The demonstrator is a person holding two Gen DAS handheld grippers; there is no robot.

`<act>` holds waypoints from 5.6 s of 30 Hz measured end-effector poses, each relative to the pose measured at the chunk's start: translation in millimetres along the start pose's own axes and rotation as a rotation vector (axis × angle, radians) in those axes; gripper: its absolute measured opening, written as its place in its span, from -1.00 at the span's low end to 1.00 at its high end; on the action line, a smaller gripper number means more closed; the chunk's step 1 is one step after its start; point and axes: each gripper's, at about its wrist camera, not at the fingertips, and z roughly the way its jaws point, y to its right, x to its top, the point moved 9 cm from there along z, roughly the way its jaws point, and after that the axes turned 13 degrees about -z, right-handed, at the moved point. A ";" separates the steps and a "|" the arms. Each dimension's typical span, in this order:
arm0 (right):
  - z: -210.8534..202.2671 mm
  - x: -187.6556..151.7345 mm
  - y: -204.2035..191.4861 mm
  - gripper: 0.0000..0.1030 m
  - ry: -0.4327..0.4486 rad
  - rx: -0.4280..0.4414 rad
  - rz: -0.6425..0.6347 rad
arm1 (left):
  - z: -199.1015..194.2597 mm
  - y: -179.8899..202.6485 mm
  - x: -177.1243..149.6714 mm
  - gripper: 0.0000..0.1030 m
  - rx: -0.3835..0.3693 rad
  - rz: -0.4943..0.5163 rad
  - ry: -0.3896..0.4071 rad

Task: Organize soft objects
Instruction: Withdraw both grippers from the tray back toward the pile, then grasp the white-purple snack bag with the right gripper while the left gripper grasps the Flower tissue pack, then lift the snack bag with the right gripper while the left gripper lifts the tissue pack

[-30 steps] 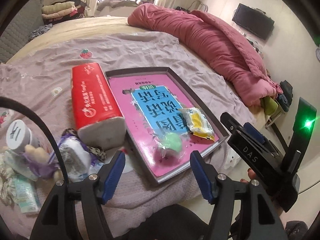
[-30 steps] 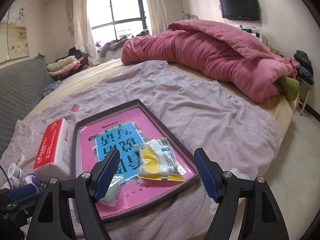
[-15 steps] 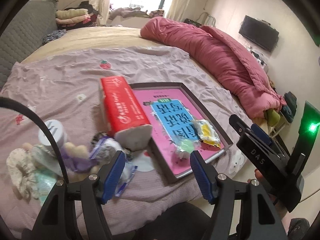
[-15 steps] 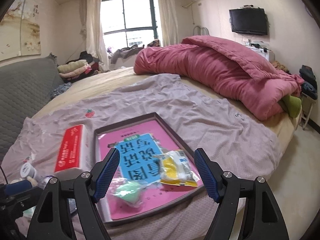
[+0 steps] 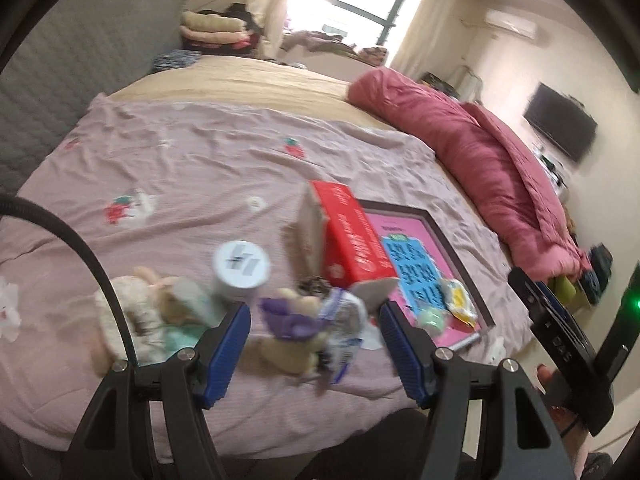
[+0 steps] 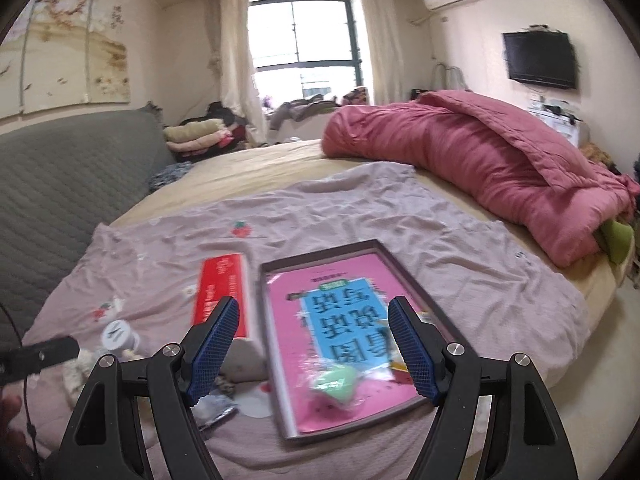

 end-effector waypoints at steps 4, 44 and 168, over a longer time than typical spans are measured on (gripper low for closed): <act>-6.1 4.3 -24.5 0.51 0.010 0.044 -0.039 | -13.3 -32.5 11.5 0.30 0.030 -0.051 0.029; 11.4 -59.3 -133.8 0.51 -0.236 0.284 -0.142 | -1.1 -118.2 -44.1 0.30 0.225 -0.081 -0.124; 55.9 -55.1 -83.4 -0.03 -0.117 0.417 0.073 | 22.9 -85.3 -51.5 -0.03 0.118 -0.045 -0.092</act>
